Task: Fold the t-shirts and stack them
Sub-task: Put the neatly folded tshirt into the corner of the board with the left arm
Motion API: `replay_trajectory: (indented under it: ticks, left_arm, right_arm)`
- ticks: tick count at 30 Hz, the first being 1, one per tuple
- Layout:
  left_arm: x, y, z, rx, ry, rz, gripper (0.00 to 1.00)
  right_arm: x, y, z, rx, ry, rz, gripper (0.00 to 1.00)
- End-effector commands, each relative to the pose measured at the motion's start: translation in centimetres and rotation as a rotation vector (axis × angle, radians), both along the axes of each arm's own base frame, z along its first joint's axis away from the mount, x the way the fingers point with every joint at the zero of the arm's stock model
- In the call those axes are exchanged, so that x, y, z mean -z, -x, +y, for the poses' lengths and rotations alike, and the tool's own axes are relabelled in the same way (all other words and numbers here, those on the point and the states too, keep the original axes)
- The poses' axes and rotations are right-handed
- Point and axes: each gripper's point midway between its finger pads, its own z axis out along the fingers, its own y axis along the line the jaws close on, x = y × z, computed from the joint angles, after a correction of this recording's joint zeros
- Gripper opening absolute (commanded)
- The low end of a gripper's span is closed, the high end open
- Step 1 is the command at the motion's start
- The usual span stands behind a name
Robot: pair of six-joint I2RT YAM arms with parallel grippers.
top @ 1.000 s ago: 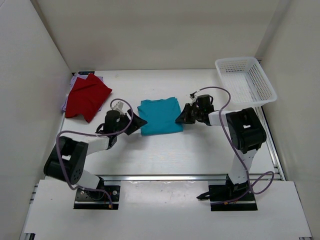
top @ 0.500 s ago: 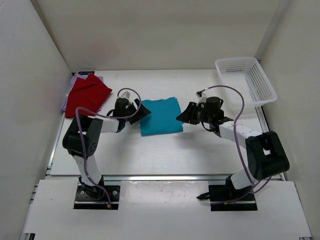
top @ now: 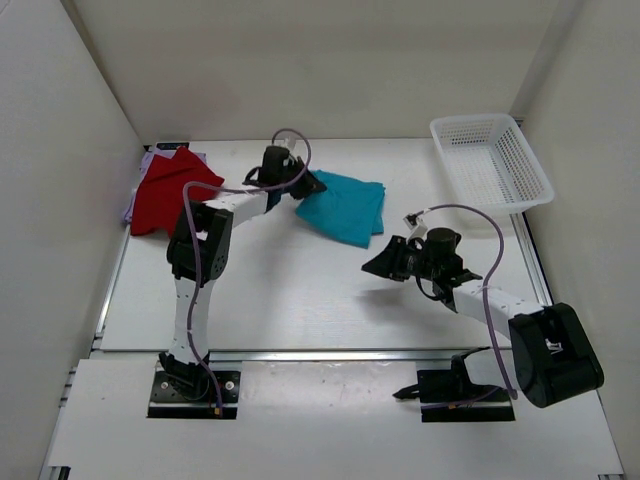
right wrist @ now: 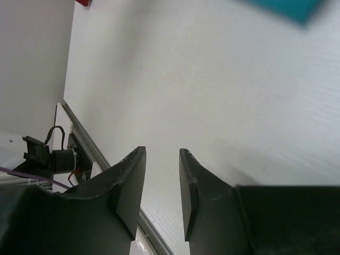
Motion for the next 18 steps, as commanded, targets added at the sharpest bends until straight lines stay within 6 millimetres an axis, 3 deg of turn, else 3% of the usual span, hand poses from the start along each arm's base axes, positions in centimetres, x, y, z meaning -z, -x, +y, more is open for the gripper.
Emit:
replay_trajectory:
  ticks: [1,4,5,6,8,9,10,11,12,13,14,15,18]
  left_arm:
    - [-10.4,-4.5,4.1,-0.053,0.021,-0.133,0.00]
    - [-15.7,-6.7,9.5,-0.149,0.001,-0.203,0.00]
    - [-17.5,-7.1,12.5,-0.199,0.009,-0.236,0.00]
    - [-17.3,-7.1,13.6,-0.216,0.021,-0.225,0.00]
    - [-18.3,-6.7,20.0,-0.334,0.048,-0.252,0.00]
    - [-16.4,-5.8,20.8,-0.359,0.061,-0.205,0.00]
    - [-17.9,-5.6,25.7,-0.462,0.080,-0.238,0.01]
    - [-17.2,-4.9,29.1,-0.535,0.089,-0.255,0.05]
    - [-15.1,-3.6,32.1,-0.620,0.098,-0.217,0.23]
    - [-14.3,-3.0,33.7,-0.668,0.121,-0.195,0.55]
    - [-12.6,-1.6,36.1,-0.726,0.140,-0.168,0.93]
    - [-10.6,-0.2,37.9,-0.769,0.144,-0.129,0.99]
    - [-8.4,3.8,41.2,-0.886,0.161,-0.106,0.98]
  right_arm:
    - [0.3,0.5,-0.6,0.006,-0.024,-0.012,0.31]
    - [1.0,1.2,-0.9,0.005,-0.040,0.013,0.30]
    - [1.2,1.5,-0.8,-0.010,-0.035,0.014,0.29]
    - [1.1,1.3,-0.7,-0.011,-0.034,0.013,0.30]
    - [0.7,1.4,-0.1,-0.036,-0.040,0.006,0.30]
    - [0.8,1.6,0.1,-0.050,-0.037,0.010,0.29]
    - [0.7,1.6,0.3,-0.056,-0.042,0.004,0.30]
    - [0.6,1.8,0.5,-0.073,-0.048,0.008,0.29]
    - [0.8,2.0,0.5,-0.076,-0.049,0.014,0.30]
    - [0.7,2.2,0.9,-0.092,-0.050,0.012,0.31]
    - [0.6,2.2,0.8,-0.083,-0.047,0.011,0.34]
    - [0.7,2.5,0.8,-0.092,-0.036,0.003,0.38]
    - [0.9,2.7,1.1,-0.106,-0.005,-0.010,0.41]
